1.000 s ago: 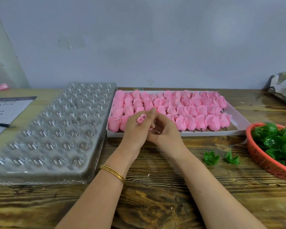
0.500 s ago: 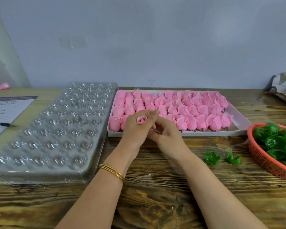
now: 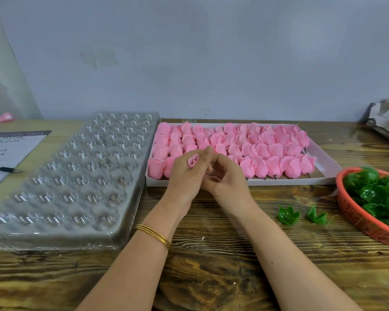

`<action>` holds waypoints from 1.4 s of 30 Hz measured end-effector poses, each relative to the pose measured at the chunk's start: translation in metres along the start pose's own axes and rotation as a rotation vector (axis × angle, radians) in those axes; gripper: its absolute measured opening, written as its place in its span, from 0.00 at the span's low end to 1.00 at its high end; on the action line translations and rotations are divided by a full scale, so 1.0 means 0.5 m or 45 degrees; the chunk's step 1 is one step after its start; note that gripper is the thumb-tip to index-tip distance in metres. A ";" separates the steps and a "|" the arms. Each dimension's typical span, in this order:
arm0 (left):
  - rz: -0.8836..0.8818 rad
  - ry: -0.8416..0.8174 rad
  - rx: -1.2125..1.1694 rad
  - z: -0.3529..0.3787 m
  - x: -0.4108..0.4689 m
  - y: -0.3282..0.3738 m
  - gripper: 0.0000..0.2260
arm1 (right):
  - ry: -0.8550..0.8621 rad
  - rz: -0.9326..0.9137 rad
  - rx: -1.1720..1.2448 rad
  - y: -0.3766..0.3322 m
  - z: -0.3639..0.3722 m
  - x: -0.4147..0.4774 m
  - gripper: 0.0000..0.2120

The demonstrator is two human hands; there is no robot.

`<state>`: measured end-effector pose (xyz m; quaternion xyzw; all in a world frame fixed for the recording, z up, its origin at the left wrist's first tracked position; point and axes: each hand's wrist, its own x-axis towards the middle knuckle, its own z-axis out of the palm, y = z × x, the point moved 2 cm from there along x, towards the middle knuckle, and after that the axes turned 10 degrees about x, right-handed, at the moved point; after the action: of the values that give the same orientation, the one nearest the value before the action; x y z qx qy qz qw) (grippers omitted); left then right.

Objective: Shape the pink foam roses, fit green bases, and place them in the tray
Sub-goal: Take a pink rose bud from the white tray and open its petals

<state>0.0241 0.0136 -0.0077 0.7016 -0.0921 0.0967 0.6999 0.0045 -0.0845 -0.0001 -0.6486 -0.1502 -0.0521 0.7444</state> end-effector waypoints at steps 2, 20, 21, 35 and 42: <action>-0.004 -0.006 -0.037 -0.003 0.000 0.001 0.17 | -0.022 -0.020 -0.033 -0.001 -0.001 0.000 0.15; -0.109 0.065 -0.017 0.003 0.000 -0.004 0.21 | 0.062 0.004 -0.042 0.002 0.002 -0.002 0.15; -0.095 0.056 -0.007 0.002 -0.001 -0.002 0.21 | 0.062 -0.004 -0.060 0.003 0.001 -0.001 0.14; 0.022 0.051 0.023 -0.002 -0.007 0.011 0.08 | 0.076 -0.023 -0.128 -0.003 0.001 -0.002 0.19; 0.205 0.174 0.515 -0.003 -0.003 0.009 0.15 | 0.319 0.009 0.051 -0.009 -0.016 0.001 0.11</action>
<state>0.0212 0.0150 -0.0038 0.8099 -0.0788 0.2160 0.5397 0.0049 -0.0928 0.0032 -0.6225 -0.0546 -0.1270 0.7703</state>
